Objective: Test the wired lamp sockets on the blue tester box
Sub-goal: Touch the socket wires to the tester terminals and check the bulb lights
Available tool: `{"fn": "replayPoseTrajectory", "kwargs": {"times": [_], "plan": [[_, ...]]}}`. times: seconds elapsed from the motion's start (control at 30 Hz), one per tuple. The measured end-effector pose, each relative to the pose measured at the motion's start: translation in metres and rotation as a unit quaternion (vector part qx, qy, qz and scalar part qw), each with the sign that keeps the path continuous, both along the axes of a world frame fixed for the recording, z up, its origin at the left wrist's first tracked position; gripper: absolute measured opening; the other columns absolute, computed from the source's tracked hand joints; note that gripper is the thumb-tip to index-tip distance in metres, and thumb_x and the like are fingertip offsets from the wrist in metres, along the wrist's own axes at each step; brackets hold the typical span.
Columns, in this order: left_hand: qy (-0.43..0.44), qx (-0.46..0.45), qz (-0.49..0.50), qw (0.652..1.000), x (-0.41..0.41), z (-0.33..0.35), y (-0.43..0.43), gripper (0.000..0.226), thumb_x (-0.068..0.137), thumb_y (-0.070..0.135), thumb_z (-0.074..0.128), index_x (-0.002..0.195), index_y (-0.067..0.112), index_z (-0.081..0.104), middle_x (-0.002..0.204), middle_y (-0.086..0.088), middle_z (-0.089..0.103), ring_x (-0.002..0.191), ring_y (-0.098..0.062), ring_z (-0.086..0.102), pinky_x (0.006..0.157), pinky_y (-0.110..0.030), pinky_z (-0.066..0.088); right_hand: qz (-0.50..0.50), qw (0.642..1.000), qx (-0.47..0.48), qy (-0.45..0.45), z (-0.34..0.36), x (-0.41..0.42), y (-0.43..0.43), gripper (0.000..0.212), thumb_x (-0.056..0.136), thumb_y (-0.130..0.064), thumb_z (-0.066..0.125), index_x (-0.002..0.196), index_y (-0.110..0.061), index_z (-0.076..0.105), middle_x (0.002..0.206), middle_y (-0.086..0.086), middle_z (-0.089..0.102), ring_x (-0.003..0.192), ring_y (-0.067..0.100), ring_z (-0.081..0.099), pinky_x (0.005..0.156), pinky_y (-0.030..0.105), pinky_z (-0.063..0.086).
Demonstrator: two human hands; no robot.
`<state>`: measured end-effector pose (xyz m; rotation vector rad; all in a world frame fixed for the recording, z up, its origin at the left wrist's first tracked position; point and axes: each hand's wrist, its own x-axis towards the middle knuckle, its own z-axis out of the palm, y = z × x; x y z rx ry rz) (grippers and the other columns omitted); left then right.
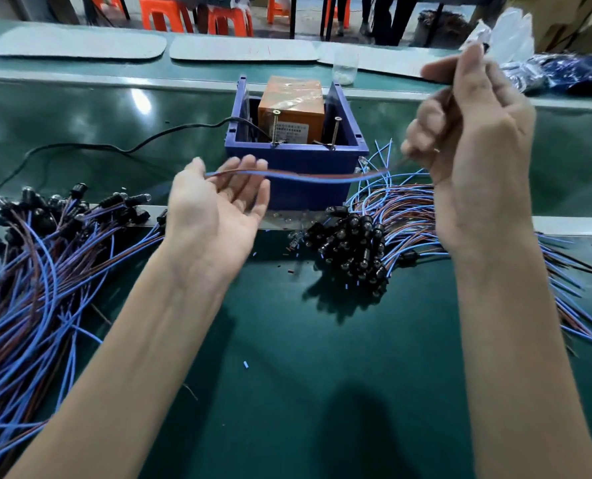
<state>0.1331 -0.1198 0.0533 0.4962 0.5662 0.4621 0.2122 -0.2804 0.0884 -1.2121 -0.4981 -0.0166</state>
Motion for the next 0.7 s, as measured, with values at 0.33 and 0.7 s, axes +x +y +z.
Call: {"fn": "replayPoseTrajectory", "kwargs": {"times": [0.33,0.7], "plan": [[-0.011,0.294,-0.134,0.946,-0.001,0.000,-0.016,0.037,0.105,0.028,0.033,0.074,0.015,0.048,0.045,0.012,0.026,0.038,-0.003,0.019,0.039,-0.015,0.020,-0.068,0.992,-0.013,0.105,0.000,0.013,-0.014,0.022,0.096,-0.020,0.050,0.075,-0.014,0.054,0.045,-0.013,0.025,0.040,0.004,0.018,0.037,0.018,0.016],[0.010,0.520,-0.255,0.815,-0.002,-0.009,-0.035,0.040,0.103,0.022,0.038,0.067,0.016,0.054,0.048,0.014,0.027,0.043,-0.002,0.023,0.042,-0.014,0.020,-0.032,0.993,-0.038,0.103,-0.008,0.015,-0.009,0.006,0.085,-0.002,0.065,0.079,-0.003,0.065,0.045,-0.011,0.034,0.040,0.002,0.022,0.034,0.014,0.017]]}}
